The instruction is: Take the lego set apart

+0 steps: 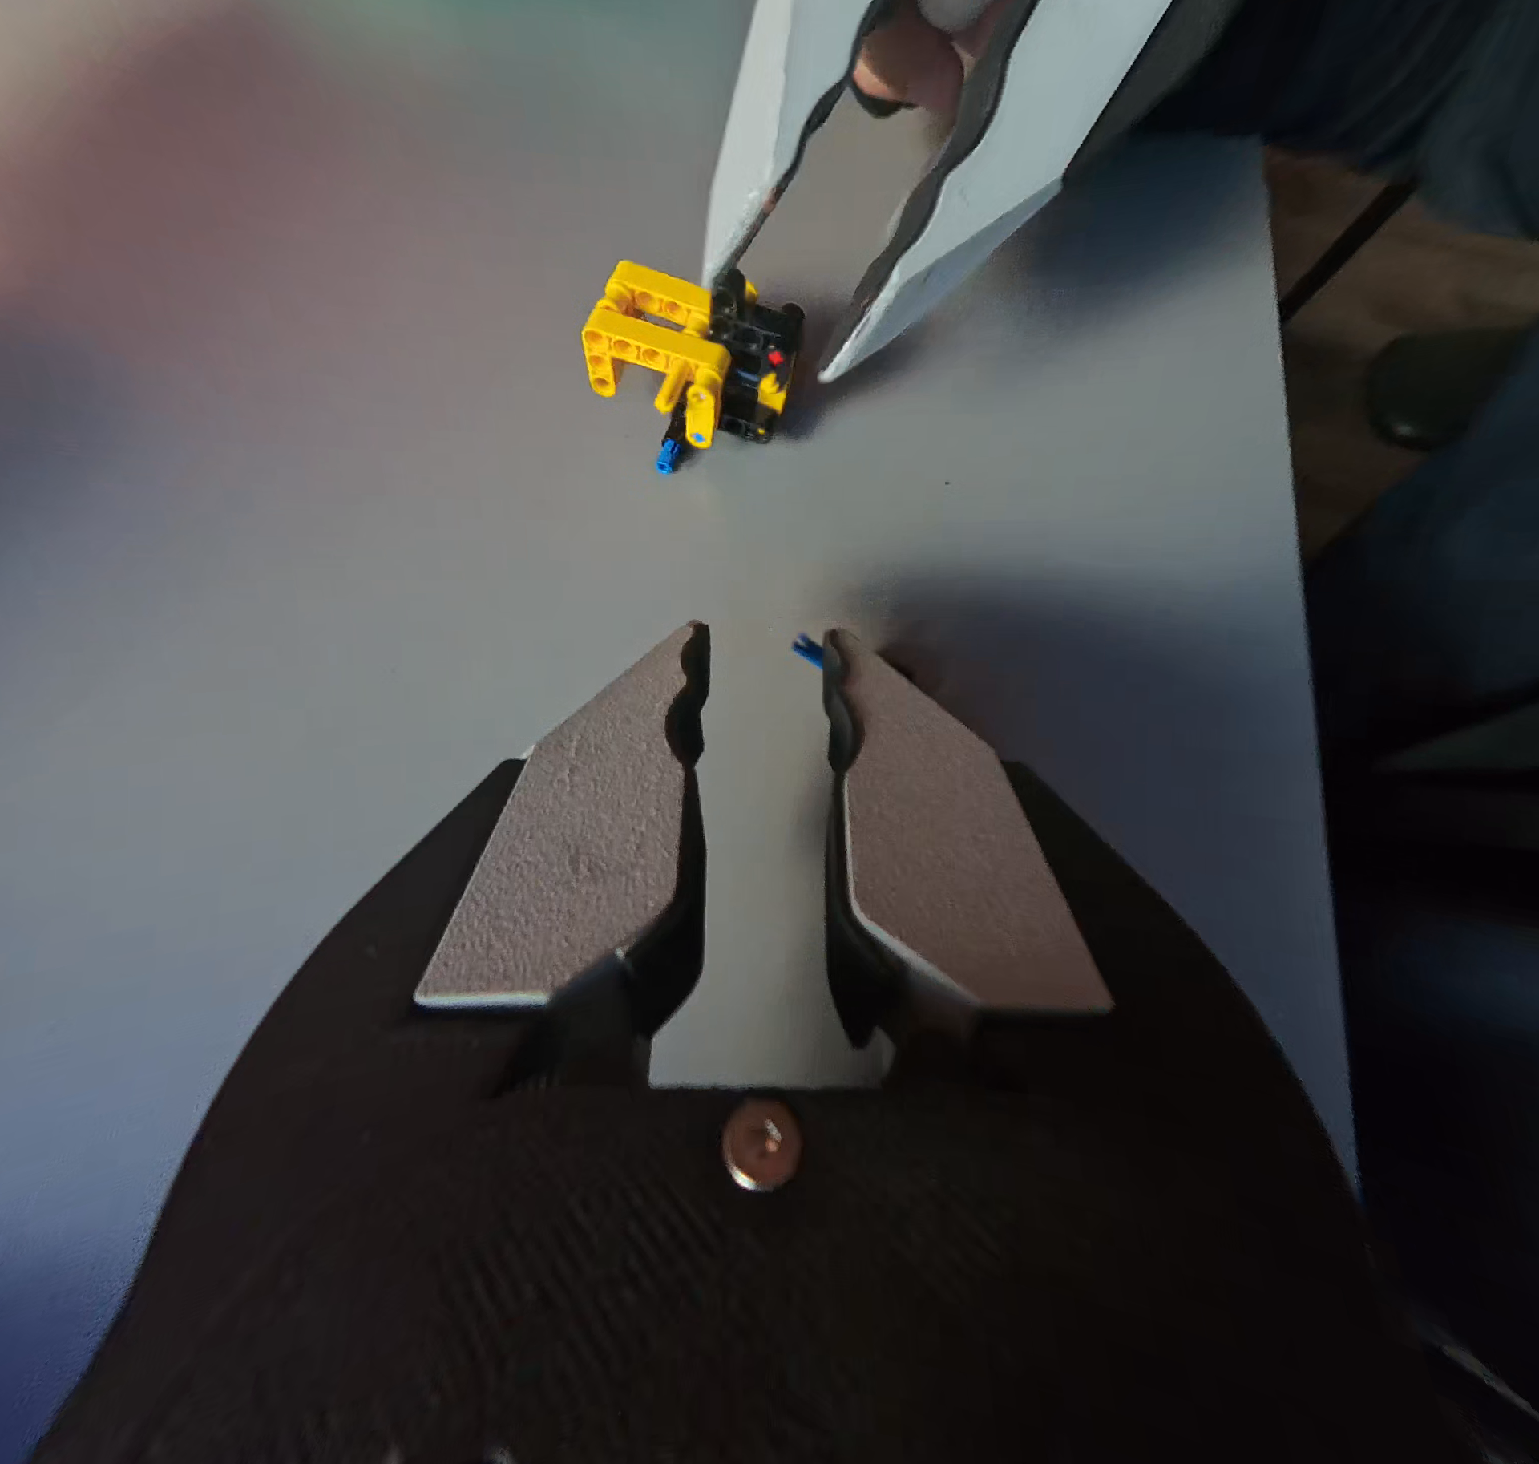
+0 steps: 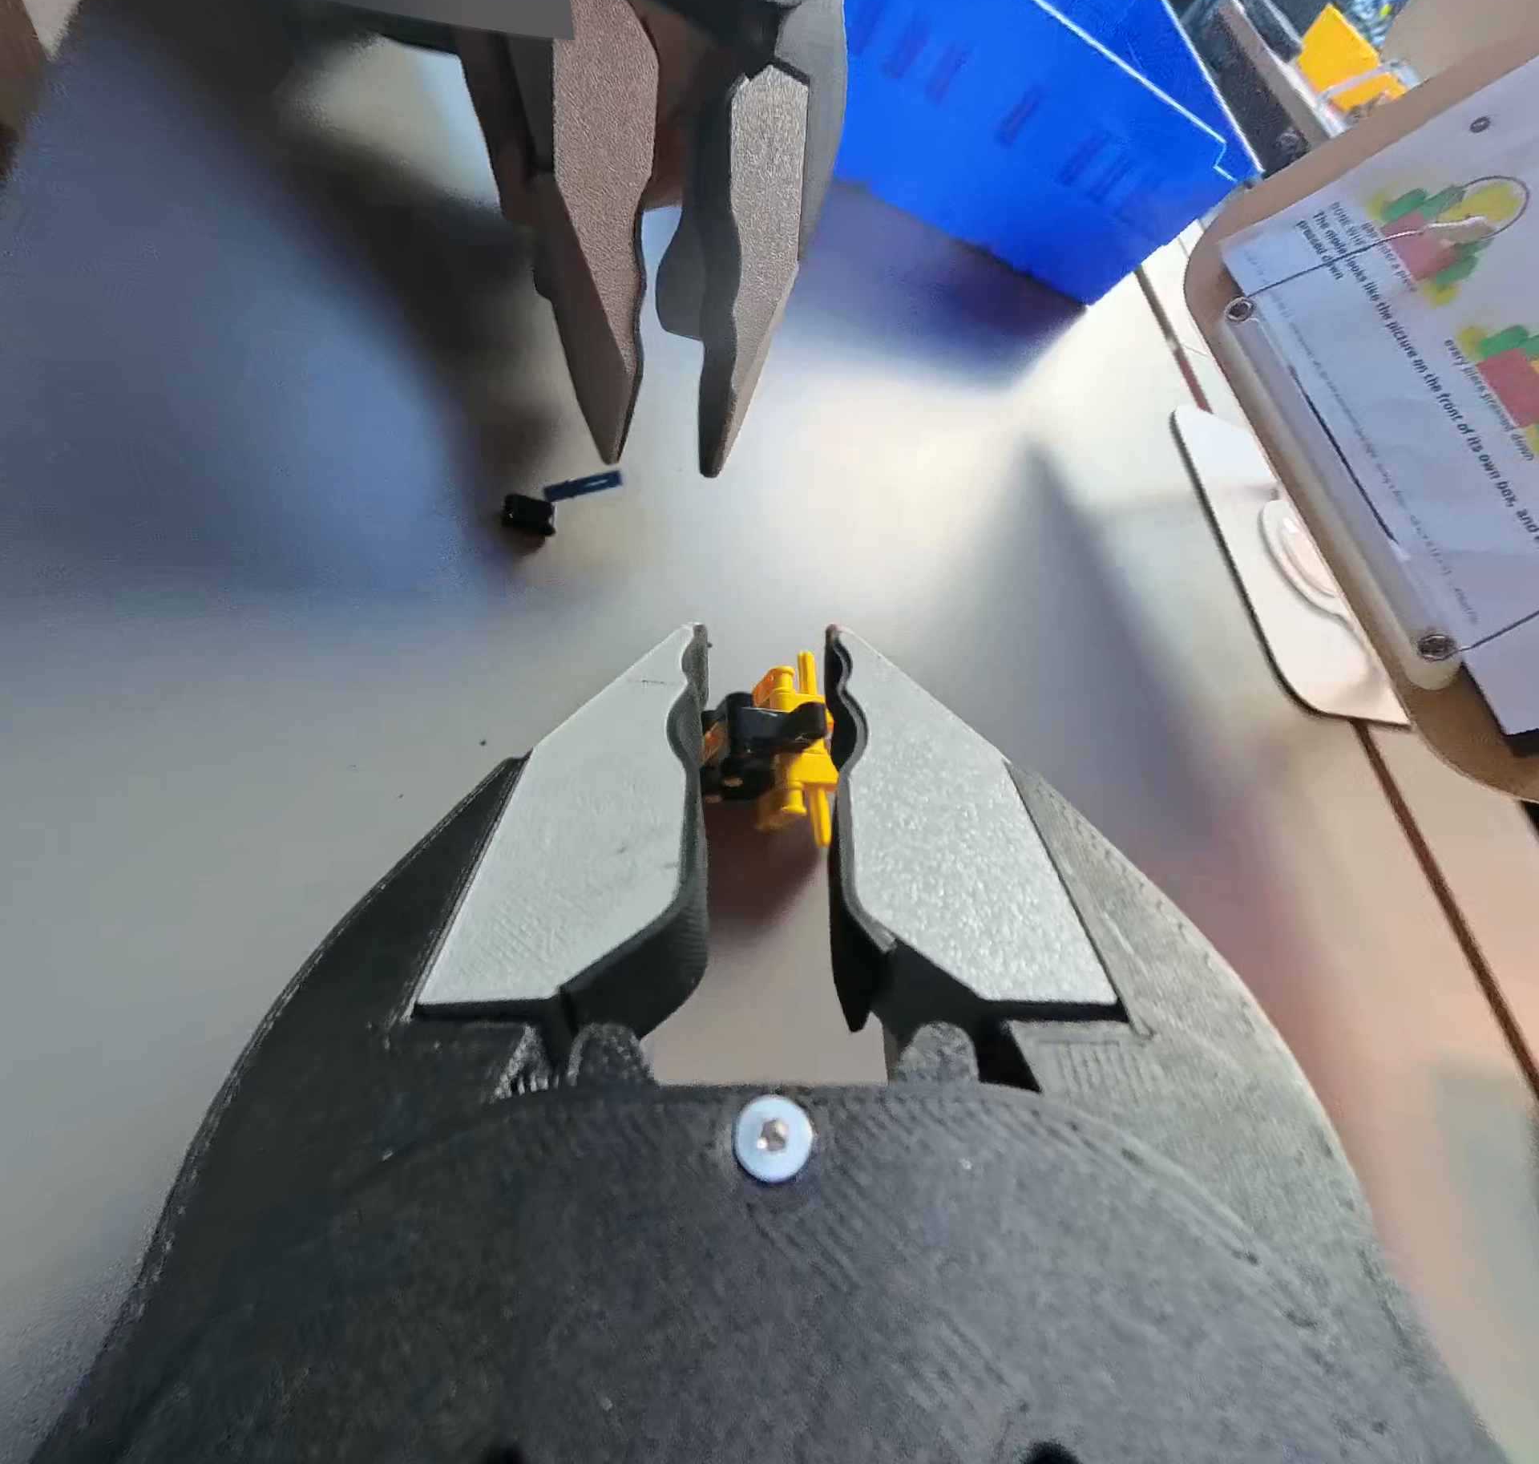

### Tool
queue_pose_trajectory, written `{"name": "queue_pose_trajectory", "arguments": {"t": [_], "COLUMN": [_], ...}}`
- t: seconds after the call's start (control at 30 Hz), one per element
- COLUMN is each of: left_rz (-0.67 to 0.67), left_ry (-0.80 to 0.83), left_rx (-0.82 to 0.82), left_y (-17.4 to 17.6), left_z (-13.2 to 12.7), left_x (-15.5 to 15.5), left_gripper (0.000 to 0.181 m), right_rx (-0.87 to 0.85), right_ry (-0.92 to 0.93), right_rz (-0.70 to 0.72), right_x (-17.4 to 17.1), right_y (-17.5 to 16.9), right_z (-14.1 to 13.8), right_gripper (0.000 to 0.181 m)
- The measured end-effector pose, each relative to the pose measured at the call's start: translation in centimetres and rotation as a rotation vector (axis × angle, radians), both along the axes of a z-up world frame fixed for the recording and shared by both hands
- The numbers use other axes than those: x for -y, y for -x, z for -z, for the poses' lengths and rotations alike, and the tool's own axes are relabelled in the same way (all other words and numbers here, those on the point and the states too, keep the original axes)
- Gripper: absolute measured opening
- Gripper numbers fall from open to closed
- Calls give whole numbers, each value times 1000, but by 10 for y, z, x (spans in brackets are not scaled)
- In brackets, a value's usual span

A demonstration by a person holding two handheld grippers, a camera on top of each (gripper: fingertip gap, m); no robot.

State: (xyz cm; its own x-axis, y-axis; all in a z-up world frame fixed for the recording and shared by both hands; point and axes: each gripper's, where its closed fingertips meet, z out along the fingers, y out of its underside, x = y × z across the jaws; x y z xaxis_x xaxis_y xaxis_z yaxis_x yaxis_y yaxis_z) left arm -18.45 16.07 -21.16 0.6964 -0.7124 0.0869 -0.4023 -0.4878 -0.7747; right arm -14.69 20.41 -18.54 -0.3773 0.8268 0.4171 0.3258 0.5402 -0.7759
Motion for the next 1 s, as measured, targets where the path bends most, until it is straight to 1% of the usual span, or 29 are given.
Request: {"name": "queue_pose_trajectory", "arguments": {"t": [0.03, 0.1, 0.17, 0.23, 0.27, 0.3, 0.37, 0.4, 0.43, 0.47, 0.53, 0.6, 0.67, 0.7, 0.73, 0.77, 0.8, 0.87, 0.97, 1.0], "left_rz": [-2, 10, 20, 16, 44, 81, 148, 173, 185, 178, 149, 118, 101, 84, 57, 22, -18, -63, -91, -89], "left_ry": [8, 65, 108, 109, 108, 99, 99, 122, 142, 142, 125, 95, 69, 71, 75, 81, 93, 134, 121, 111], "left_rx": [20, 52, 53, 25, 31, 45, 52, 32, -2, -38, -85, -97, -65, -40, -28, -32, -47, -86, -76, -92], "left_y": [3, 8, 15, 21, 19, 13, 2, -2, -2, 0, 4, 10, 13, 15, 17, 21, 25, 31, 31, 31], "left_z": [-2, -1, 1, 2, 0, -3, -1, 4, 11, 17, 22, 17, 7, 3, 1, 3, 9, 24, 24, 25], "left_x": [1, 6, 11, 13, 18, 23, 34, 40, 44, 45, 42, 39, 42, 45, 46, 46, 44, 43, 38, 37], "left_gripper": [25, 29, 27, 26, 25, 23, 23, 25, 27, 28, 31, 33, 34, 34, 34, 30, 25, 16, 3, 3], "right_rx": [-7, -44, -74, -102, -106, -93, -25, 30, 88, 131, 211, 274, 309, 306, 305, 306, 312, 300, 221, 181], "right_ry": [36, 83, 129, 157, 169, 192, 270, 298, 313, 319, 287, 237, 206, 203, 197, 194, 184, 172, 172, 173], "right_rz": [-7, 4, 5, -16, -33, -45, -74, -78, -92, -91, -38, 20, 36, 39, 40, 42, 45, 56, 79, 95], "right_x": [-1, -7, -9, -4, 2, 11, 40, 54, 68, 78, 82, 78, 79, 78, 78, 78, 77, 75, 67, 61], "right_y": [-2, -5, -9, -13, -14, -14, -11, -7, -3, 3, 16, 26, 30, 31, 32, 33, 32, 29, 20, 15], "right_z": [-3, -12, -22, -33, -36, -36, -27, -17, -6, 4, 25, 41, 51, 51, 51, 51, 52, 51, 34, 25], "right_gripper": [25, 24, 24, 24, 23, 22, 17, 18, 22, 23, 26, 29, 27, 17, 10, 9, 0, 0, 0, 0]}}
